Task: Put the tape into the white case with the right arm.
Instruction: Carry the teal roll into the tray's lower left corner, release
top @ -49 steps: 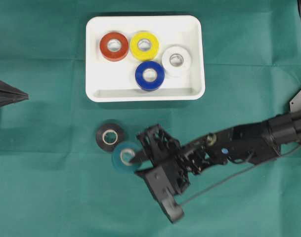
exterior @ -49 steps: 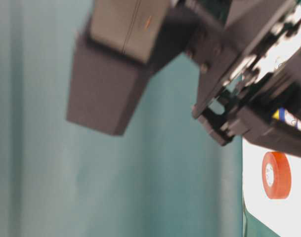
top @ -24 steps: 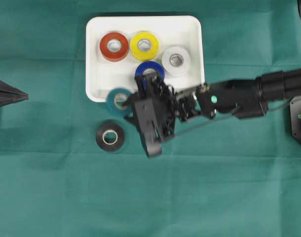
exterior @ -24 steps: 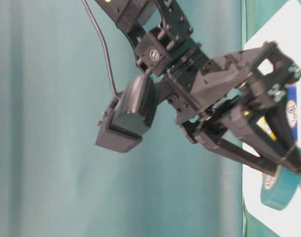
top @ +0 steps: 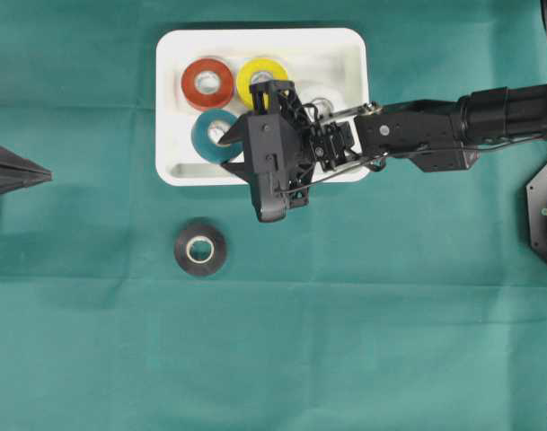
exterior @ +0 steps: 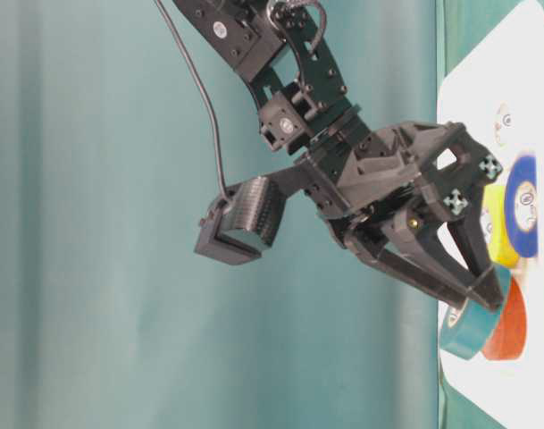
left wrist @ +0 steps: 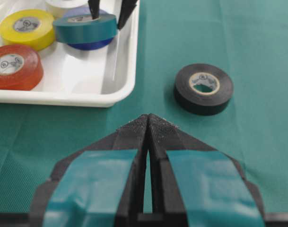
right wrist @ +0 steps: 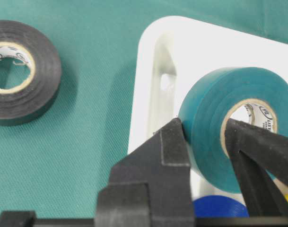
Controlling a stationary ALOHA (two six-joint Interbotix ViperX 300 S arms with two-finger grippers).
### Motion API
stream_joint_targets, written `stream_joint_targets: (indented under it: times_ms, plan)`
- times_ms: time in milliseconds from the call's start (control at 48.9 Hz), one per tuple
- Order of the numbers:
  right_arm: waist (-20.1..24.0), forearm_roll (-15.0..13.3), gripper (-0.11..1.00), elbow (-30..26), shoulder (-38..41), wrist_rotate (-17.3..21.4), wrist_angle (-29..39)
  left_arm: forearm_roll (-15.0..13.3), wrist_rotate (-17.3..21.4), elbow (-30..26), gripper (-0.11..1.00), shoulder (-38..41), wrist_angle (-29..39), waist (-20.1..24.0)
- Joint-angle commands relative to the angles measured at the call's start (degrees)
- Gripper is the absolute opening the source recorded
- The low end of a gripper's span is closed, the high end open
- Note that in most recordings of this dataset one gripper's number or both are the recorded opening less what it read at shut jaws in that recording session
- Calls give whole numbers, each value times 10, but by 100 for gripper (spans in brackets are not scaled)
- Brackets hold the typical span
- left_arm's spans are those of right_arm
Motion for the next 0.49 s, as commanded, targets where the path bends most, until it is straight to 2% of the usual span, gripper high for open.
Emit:
stream_joint_targets:
  times_ms: [0, 307, 389, 471]
  plan:
    - [-5, -2, 2, -16, -11, 0, -5, 0, 2, -8, 1, 5, -4, 3]
    - [-11, -2, 2, -16, -9, 3, -6, 0, -1, 2, 1, 5, -16, 7]
    - [-11, -2, 15, -16, -7, 4, -6, 0, -1, 2, 1, 5, -16, 7]
    - [-11, -1, 35, -15, -7, 5, -6, 0, -1, 3, 1, 4, -16, 7]
